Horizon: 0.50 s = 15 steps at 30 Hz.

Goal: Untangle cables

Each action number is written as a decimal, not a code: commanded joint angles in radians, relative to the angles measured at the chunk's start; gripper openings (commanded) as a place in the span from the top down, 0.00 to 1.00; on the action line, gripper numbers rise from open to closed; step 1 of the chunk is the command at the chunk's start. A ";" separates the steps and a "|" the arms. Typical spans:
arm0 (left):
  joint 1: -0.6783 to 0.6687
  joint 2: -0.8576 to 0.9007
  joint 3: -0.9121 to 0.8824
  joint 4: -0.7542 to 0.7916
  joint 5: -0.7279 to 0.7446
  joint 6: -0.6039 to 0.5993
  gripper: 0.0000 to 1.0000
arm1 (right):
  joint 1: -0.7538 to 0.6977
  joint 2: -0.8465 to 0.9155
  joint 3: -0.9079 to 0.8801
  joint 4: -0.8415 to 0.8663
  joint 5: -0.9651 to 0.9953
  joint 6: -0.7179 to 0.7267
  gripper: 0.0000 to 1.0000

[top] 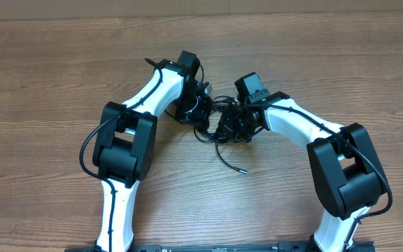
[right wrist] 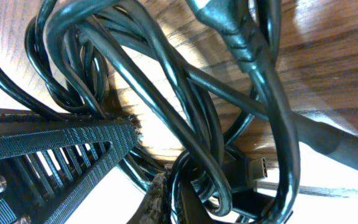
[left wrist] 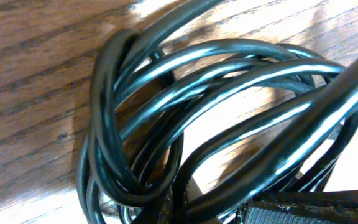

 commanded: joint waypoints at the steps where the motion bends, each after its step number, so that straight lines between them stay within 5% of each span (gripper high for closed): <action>1: -0.006 0.056 -0.010 -0.002 -0.067 0.001 0.96 | -0.014 0.018 -0.001 -0.011 0.056 -0.016 0.95; 7: -0.006 0.056 -0.010 -0.001 -0.067 0.001 0.96 | -0.013 0.032 -0.001 -0.006 0.067 -0.010 0.86; 15: -0.006 0.056 -0.010 0.000 -0.067 0.001 0.96 | 0.001 0.076 -0.001 0.040 0.066 -0.009 0.91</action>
